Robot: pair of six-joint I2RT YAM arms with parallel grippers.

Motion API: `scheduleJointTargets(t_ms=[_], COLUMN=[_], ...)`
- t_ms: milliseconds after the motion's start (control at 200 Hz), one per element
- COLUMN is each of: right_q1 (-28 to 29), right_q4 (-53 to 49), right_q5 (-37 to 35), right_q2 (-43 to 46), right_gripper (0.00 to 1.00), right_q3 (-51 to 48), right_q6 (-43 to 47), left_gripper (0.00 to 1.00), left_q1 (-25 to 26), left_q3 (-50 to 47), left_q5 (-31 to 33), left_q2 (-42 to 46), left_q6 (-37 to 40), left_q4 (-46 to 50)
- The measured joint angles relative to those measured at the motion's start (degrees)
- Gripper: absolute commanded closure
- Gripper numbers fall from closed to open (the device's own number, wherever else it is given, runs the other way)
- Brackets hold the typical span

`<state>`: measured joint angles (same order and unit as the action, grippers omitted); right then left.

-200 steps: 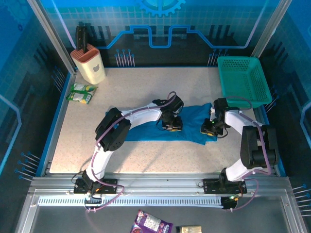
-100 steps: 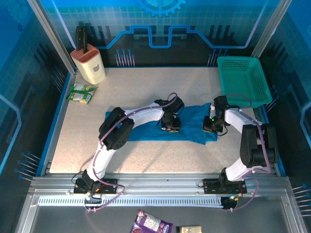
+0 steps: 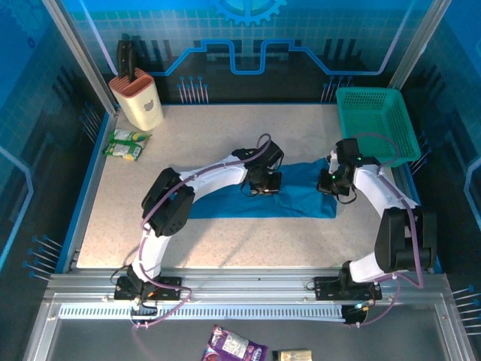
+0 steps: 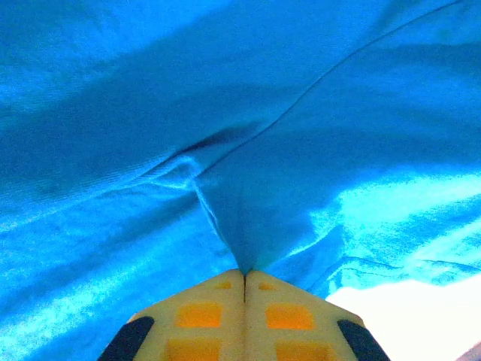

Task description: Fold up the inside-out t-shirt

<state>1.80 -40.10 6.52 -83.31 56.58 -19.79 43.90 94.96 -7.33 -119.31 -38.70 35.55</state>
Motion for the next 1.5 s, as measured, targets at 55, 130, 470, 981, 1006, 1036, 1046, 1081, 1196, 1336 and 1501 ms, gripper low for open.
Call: scheduleJointTargets(t_ms=[55,130,470,981,1006,1036,1046,1081,1196,1336,1501], right_q1=[0.0,0.0,0.0,1.9,2.6,3.4,3.7,4.6,6.6,6.8,1.2], right_q4=[-0.3,-0.3,4.9,0.4,0.0,-0.2,-0.3,-0.3,-0.1,0.0,-1.0], right_q5=[-0.3,-0.7,-3.1,-10.9,-11.0,-11.0,-10.9,-10.5,-7.0,-4.5,-4.7], right_q2=[1.6,4.2,3.7,5.7,6.2,6.5,6.5,6.3,3.3,-4.3,-11.5], right_gripper=[1.00,1.00,1.00,0.59,0.59,0.59,0.58,0.58,0.55,0.53,0.49], right_q3=[-0.5,-1.8,-6.9,-5.0,-4.1,-3.0,-2.5,-1.2,1.8,4.9,8.3], right_q6=[-0.3,-0.9,-1.9,-4.2,-4.2,-4.2,-4.2,-4.2,-4.0,-2.7,1.6], left_gripper=[1.00,1.00,0.97,0.75,0.75,0.75,0.75,0.76,0.78,0.79,0.79], left_q1=[0.1,0.4,1.3,-0.7,-1.5,-2.6,-2.9,-4.7,-11.9,-20.4,-24.6], left_q3=[-1.5,-3.7,-5.2,-10.9,-11.2,-11.7,-11.8,-12.6,-16.4,-21.9,-27.2], left_q5=[0.0,0.0,0.0,1.7,1.9,2.3,2.4,2.9,4.0,5.7,6.1], left_q2=[1.8,3.6,0.6,9.3,10.8,12.7,13.0,15.0,18.6,18.6,19.2], left_q6=[0.0,0.0,0.0,0.3,0.5,1.1,1.2,1.7,3.8,6.2,7.9], left_q4=[-0.3,-1.2,-3.3,-1.6,-1.2,-0.9,-0.9,-0.7,0.3,2.2,3.0])
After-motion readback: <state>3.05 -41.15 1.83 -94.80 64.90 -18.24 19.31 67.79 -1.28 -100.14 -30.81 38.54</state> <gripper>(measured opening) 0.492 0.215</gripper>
